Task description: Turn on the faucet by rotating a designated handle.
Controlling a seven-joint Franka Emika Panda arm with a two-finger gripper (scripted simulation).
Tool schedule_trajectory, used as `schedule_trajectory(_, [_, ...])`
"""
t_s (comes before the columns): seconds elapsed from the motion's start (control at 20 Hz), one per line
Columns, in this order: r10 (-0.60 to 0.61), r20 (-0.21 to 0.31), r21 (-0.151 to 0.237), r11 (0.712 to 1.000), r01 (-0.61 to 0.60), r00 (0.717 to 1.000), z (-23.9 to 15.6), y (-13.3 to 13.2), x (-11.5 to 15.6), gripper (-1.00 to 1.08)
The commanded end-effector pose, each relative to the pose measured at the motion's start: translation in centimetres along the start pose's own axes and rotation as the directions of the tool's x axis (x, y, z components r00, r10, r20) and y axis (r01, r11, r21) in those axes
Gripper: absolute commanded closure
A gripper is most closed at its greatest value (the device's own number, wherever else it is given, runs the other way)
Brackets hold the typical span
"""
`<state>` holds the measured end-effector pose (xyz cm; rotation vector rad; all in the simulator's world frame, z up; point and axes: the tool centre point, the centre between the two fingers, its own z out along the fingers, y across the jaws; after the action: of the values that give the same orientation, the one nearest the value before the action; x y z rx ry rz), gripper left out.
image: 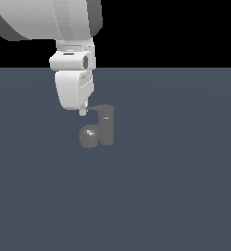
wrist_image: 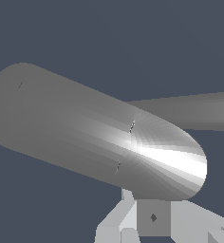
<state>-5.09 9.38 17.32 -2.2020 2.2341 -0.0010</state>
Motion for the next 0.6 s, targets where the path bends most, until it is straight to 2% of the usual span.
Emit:
schedule_trajectory(0.0, [0.012, -0.002, -0.001, 1.0, -0.012, 1.0, 0.0, 0.2, 1.8, 1.08])
schedule_trajectory(0.55, [0.018, -0.003, -0.003, 1.0, -0.018, 1.0, 0.0, 1.4, 7.7, 1.08])
